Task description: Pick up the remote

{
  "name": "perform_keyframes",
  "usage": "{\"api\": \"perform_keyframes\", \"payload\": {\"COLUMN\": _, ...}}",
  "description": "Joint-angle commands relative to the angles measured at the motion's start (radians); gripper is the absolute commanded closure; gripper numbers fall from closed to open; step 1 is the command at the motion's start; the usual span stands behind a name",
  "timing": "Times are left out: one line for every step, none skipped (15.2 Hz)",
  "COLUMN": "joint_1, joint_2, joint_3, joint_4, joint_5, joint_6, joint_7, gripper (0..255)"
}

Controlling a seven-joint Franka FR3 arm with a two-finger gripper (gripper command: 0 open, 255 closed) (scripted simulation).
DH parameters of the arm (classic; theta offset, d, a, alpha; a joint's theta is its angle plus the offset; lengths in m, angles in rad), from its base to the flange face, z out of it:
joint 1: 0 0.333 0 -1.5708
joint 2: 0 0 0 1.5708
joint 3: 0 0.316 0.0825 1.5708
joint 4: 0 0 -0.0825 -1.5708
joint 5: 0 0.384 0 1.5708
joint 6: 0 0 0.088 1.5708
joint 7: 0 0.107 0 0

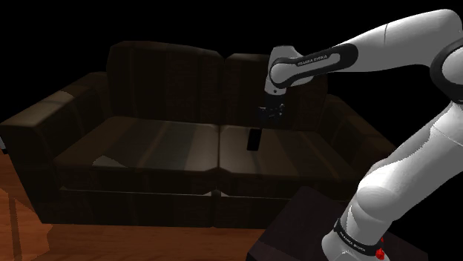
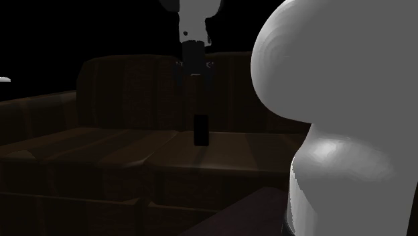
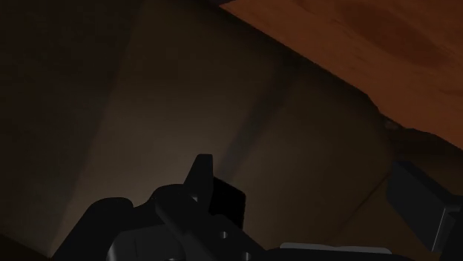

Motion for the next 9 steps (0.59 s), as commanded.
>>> {"api": "perform_keyframes", "payload": {"joint_1": -0.01, "joint_2": 0.065, "joint_3": -0.011, "joint_4": 0.025, "joint_5": 0.002, "joint_6": 0.047, "joint_7": 0.006, "gripper": 0}}
{"api": "perform_keyframes", "payload": {"joint_1": -0.015, "joint_2": 0.1, "joint_3": -0.018, "joint_4": 0.046, "joint_5": 0.004, "joint_6": 0.064, "joint_7": 0.007, "gripper": 0}}
{"api": "perform_keyframes", "payload": {"joint_1": -0.02, "joint_2": 0.135, "joint_3": -0.024, "joint_4": 0.068, "joint_5": 0.006, "joint_6": 0.08, "joint_7": 0.007, "gripper": 0}}
{"api": "perform_keyframes", "payload": {"joint_1": -0.025, "joint_2": 0.17, "joint_3": -0.031, "joint_4": 0.091, "joint_5": 0.01, "joint_6": 0.096, "joint_7": 0.007, "gripper": 0}}
{"api": "perform_keyframes", "payload": {"joint_1": -0.03, "joint_2": 0.205, "joint_3": -0.037, "joint_4": 0.115, "joint_5": 0.013, "joint_6": 0.11, "joint_7": 0.007, "gripper": 0}}
{"api": "perform_keyframes", "payload": {"joint_1": -0.035, "joint_2": 0.24, "joint_3": -0.043, "joint_4": 0.14, "joint_5": 0.018, "joint_6": 0.123, "joint_7": 0.006, "gripper": 0}}
{"api": "perform_keyframes", "payload": {"joint_1": -0.041, "joint_2": 0.275, "joint_3": -0.049, "joint_4": 0.166, "joint_5": 0.023, "joint_6": 0.135, "joint_7": 0.006, "gripper": 0}}
{"api": "perform_keyframes", "payload": {"joint_1": -0.046, "joint_2": 0.31, "joint_3": -0.054, "joint_4": 0.193, "joint_5": 0.029, "joint_6": 0.146, "joint_7": 0.005, "gripper": 0}}
{"api": "perform_keyframes", "payload": {"joint_1": -0.052, "joint_2": 0.345, "joint_3": -0.059, "joint_4": 0.221, "joint_5": 0.035, "joint_6": 0.155, "joint_7": 0.003, "gripper": 0}}
